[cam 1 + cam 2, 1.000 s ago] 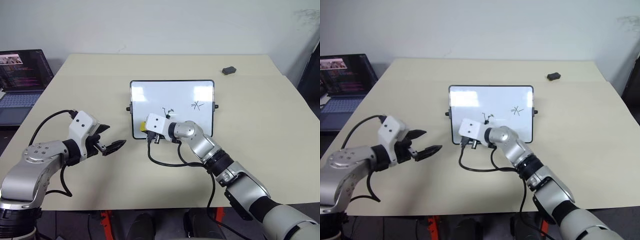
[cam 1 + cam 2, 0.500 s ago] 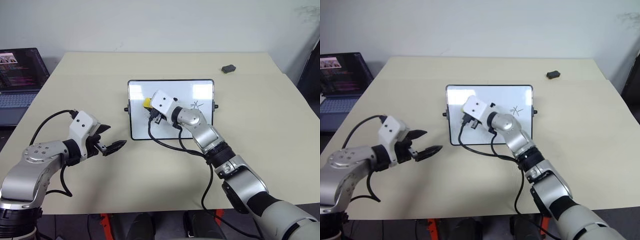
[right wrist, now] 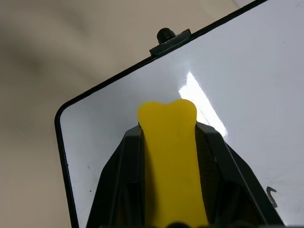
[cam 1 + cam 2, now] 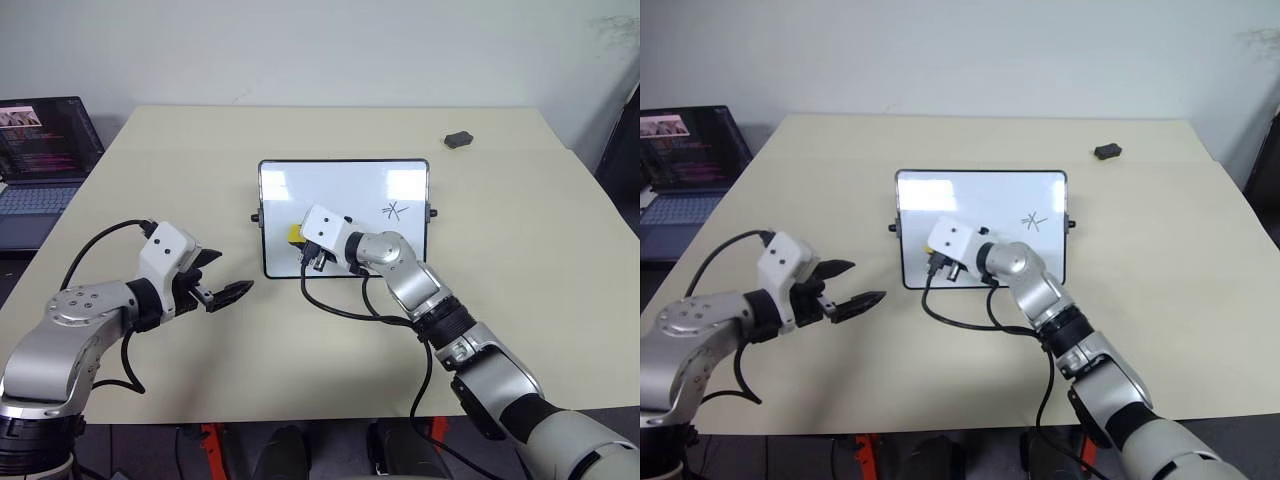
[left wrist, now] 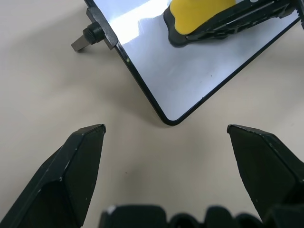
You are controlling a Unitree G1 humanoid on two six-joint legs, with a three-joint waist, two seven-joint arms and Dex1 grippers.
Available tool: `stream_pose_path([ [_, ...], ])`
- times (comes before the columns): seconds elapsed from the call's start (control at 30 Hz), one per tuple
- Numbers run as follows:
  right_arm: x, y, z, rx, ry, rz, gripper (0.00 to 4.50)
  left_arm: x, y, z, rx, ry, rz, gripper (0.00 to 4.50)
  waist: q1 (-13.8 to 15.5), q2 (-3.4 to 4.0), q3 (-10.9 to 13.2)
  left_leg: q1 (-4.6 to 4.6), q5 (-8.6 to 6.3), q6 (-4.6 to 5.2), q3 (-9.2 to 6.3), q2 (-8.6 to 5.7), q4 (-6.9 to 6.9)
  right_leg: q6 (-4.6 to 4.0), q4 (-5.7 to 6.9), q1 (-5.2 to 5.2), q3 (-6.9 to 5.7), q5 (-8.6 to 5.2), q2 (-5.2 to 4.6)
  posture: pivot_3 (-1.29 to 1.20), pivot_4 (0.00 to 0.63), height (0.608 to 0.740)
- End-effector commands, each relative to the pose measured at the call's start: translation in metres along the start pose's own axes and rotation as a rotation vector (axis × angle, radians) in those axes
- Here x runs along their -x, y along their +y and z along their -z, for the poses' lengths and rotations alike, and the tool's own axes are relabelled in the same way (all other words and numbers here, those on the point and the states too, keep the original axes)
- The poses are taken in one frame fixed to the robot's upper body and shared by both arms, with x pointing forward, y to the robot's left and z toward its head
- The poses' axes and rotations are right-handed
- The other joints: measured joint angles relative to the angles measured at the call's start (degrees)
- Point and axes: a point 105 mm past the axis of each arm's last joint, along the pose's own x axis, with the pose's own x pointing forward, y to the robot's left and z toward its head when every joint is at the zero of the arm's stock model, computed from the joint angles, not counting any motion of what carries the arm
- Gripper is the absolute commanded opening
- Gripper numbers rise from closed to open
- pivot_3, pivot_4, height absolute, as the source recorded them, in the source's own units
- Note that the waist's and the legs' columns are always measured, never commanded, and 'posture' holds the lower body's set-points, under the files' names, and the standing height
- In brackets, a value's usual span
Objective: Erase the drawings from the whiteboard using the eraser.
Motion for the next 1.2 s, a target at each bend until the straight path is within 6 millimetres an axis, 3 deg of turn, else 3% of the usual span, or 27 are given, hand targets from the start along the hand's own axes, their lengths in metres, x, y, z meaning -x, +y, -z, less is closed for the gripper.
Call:
stream_pose_path([
  [0.03, 0.014, -0.008, -0.040, -0.071, -0.193, 0.014, 1.09, 0.000, -0.003, -0.011, -0.026, -0.040, 0.005, 4.50, 0.1, 0.01, 0.0, -0.06, 0.00, 0.00, -0.01, 0.00, -0.01, 0.00, -0.06, -0.03, -0.01, 0.00, 0.00, 0.00, 0.150, 0.740],
  [0.17, 0.041, -0.001, -0.067, -0.152, -0.346, -0.040, 1.09, 0.000, -0.007, -0.013, -0.021, -0.061, 0.022, 4.50, 0.2, 0.01, 0.0, -0.23, -0.03, -0.01, -0.01, 0.02, -0.07, 0.01, -0.30, -0.12, -0.02, -0.01, 0.00, 0.00, 0.150, 0.740],
  [0.37, 0.064, 0.010, -0.071, -0.195, -0.369, -0.077, 1.09, 0.000, -0.015, -0.018, -0.017, -0.093, 0.057, 4.50, 0.5, -0.03, 0.0, -0.90, -0.06, -0.04, -0.05, 0.02, -0.02, 0.02, -0.45, -0.72, -0.05, 0.00, -0.02, 0.00, 0.150, 0.740],
  [0.57, 0.105, 0.027, -0.027, -0.238, -0.240, -0.064, 1.09, -0.001, -0.025, -0.026, -0.033, -0.132, 0.113, 4.50, 1.4, -0.03, 0.0, -1.16, -0.06, -0.04, -0.02, 0.00, -0.03, 0.02, -0.52, -0.91, -0.03, 0.01, -0.03, 0.00, 0.150, 0.740],
  [0.93, 0.152, 0.008, 0.029, -0.282, -0.054, 0.174, 1.09, -0.007, -0.024, -0.031, -0.045, -0.158, 0.078, 4.50, 1.4, -0.04, 0.0, -1.05, -0.05, -0.02, 0.03, 0.02, 0.03, 0.02, -0.38, -0.86, 0.00, 0.00, 0.00, 0.00, 0.150, 0.740],
  [1.03, 0.157, 0.007, 0.035, -0.257, -0.024, 0.198, 1.09, -0.013, -0.025, -0.040, -0.052, -0.183, 0.064, 4.50, 1.5, -0.05, 0.0, -1.06, -0.04, -0.02, 0.02, 0.00, 0.07, 0.02, -0.37, -0.84, -0.01, 0.01, 0.00, 0.00, 0.150, 0.740],
  [1.2, 0.152, -0.002, 0.021, -0.225, -0.078, 0.243, 1.09, -0.019, -0.026, -0.049, -0.059, -0.202, 0.073, 4.50, 1.3, -0.05, 0.0, -1.05, -0.04, -0.02, 0.05, 0.01, 0.10, 0.03, -0.32, -0.83, 0.01, 0.01, 0.02, 0.00, 0.150, 0.740],
])
